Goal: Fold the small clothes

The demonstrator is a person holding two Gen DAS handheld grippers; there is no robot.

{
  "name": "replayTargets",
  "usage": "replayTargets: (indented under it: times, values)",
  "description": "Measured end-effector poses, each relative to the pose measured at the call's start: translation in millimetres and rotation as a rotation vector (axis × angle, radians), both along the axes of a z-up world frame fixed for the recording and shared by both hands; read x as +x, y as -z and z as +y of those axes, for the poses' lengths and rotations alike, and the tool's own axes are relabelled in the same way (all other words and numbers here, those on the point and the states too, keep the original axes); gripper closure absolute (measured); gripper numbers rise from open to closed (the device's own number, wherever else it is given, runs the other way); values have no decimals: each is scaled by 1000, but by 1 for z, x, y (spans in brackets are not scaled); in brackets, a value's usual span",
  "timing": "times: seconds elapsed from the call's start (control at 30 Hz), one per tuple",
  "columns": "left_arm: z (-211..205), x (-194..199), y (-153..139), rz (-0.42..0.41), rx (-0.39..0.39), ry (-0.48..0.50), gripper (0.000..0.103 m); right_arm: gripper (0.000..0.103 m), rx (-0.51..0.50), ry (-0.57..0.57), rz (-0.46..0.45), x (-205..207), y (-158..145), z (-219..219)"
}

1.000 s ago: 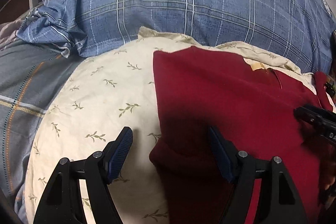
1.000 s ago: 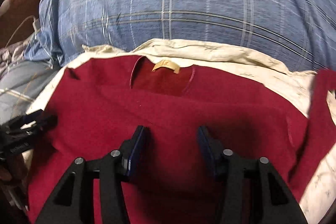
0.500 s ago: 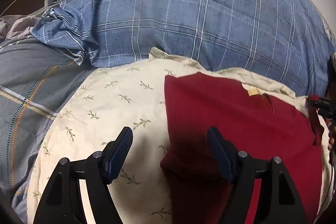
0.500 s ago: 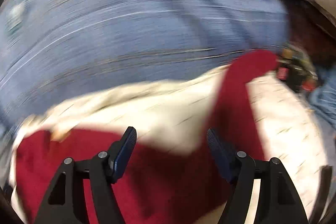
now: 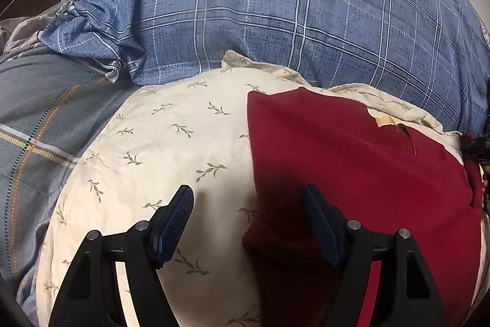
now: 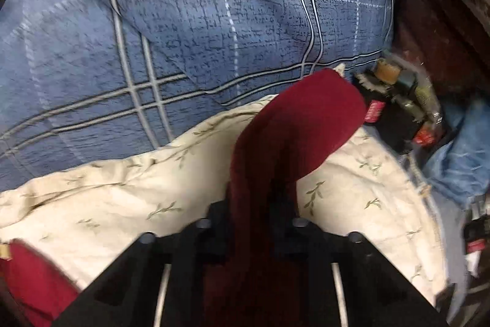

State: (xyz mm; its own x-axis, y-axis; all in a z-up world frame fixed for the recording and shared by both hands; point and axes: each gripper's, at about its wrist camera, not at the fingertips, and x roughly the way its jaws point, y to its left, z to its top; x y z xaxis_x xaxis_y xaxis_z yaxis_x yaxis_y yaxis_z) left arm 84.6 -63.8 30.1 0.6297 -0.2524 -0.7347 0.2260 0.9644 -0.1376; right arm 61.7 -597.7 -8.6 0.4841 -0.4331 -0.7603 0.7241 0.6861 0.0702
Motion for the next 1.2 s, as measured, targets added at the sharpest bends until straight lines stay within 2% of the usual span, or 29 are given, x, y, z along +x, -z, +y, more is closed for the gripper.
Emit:
replayTargets:
  times: [0.07, 0.17, 0.23, 0.33, 0.4, 0.43, 0.47, 0.53, 0.57, 0.63, 0.73, 0.8, 0.9, 0.97, 1.1, 1.2]
  values:
    - [2, -1, -2, -7, -7, -2, 30, 94, 59, -52, -93, -15, -14, 8]
    - [6, -3, -5, -16, -24, -12, 30, 94, 111, -200, -249, -28, -54, 46]
    - [9, -5, -6, -18, -36, -18, 30, 94, 117, -350, -333, -40, -89, 88]
    - [12, -8, -7, -18, -58, -23, 30, 94, 159, -575, -427, -51, -118, 143]
    - [14, -10, -9, -25, -76, -24, 30, 94, 206, -757, -443, -51, -121, 191]
    - [16, -12, -11, -33, -85, -28, 30, 94, 218, -804, -434, -50, -117, 209]
    - [18, -13, -12, -40, -92, -31, 30, 90, 226, -868, -403, -45, -106, 233]
    - [22, -17, -13, -53, -112, -36, 30, 87, 190, -918, -320, -36, -78, 265]
    - [23, -19, -13, -53, -117, -34, 30, 74, 183, -933, -274, -32, -64, 272]
    - [25, -21, -14, -50, -135, -22, 30, 61, 219, -925, -183, -26, -33, 285]
    - [28, -22, -17, -60, -165, -10, 30, 61, 272, -890, -175, -39, -15, 284]
    - [28, -23, -19, -56, -191, 16, 29, 61, 287, -875, -207, -56, -12, 271]
    - [22, -23, -22, -52, -218, 63, 28, 46, 280, -847, -258, -75, -19, 258]
    - [15, -19, -26, -51, -209, 75, 28, 40, 273, -822, -267, -87, -24, 253]
    - [-4, -2, -25, -6, -204, 92, 27, 40, 281, -770, -279, -99, -28, 232]
    - [-28, 13, -22, 28, -165, 125, 29, 38, 301, -736, -302, -109, -27, 216]
